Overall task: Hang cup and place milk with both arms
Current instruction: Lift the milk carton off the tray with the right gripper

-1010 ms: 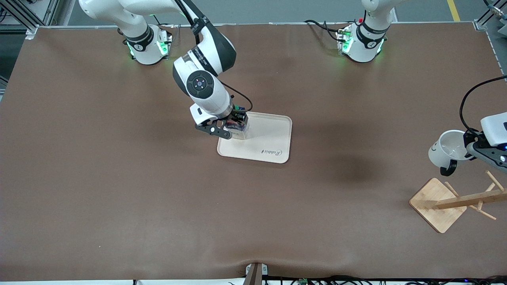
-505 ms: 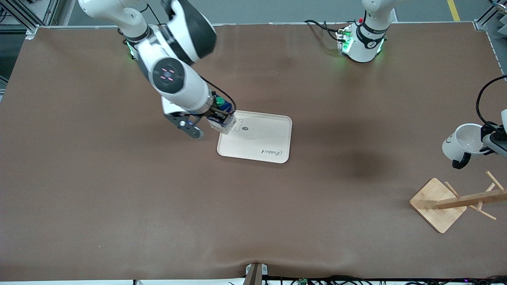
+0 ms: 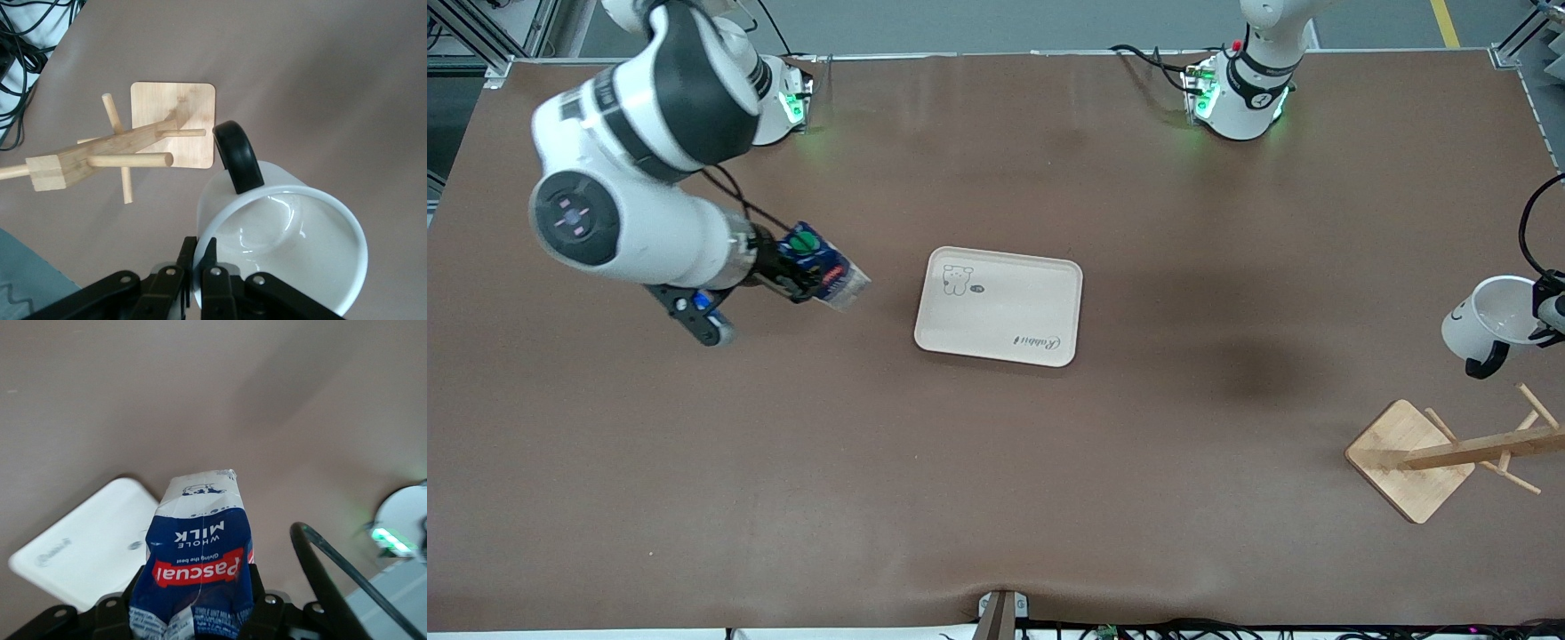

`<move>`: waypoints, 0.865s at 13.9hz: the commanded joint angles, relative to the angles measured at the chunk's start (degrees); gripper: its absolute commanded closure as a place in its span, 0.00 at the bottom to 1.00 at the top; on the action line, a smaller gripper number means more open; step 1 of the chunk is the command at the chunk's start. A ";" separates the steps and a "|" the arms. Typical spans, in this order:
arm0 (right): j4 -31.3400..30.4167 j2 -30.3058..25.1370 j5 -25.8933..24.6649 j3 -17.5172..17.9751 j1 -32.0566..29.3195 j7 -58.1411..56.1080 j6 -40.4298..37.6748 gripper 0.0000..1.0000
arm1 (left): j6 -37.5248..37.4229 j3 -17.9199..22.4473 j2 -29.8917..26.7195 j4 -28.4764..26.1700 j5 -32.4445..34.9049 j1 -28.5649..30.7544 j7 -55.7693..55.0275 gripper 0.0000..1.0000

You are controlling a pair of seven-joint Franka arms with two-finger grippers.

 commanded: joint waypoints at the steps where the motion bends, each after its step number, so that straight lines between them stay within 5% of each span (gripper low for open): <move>1: -2.75 -1.60 -1.78 0.58 -5.73 -12.78 -1.30 1.00 | 1.62 -0.43 0.99 1.48 1.48 1.14 2.67 1.00; 8: -22.69 -10.29 -6.00 0.58 -15.93 -37.94 13.63 1.00 | 5.40 -0.43 2.40 1.92 1.39 2.29 4.52 1.00; 12: -28.86 -10.74 -6.54 0.67 -23.05 -52.98 18.91 1.00 | 7.60 -0.34 3.01 2.00 1.39 2.55 4.60 1.00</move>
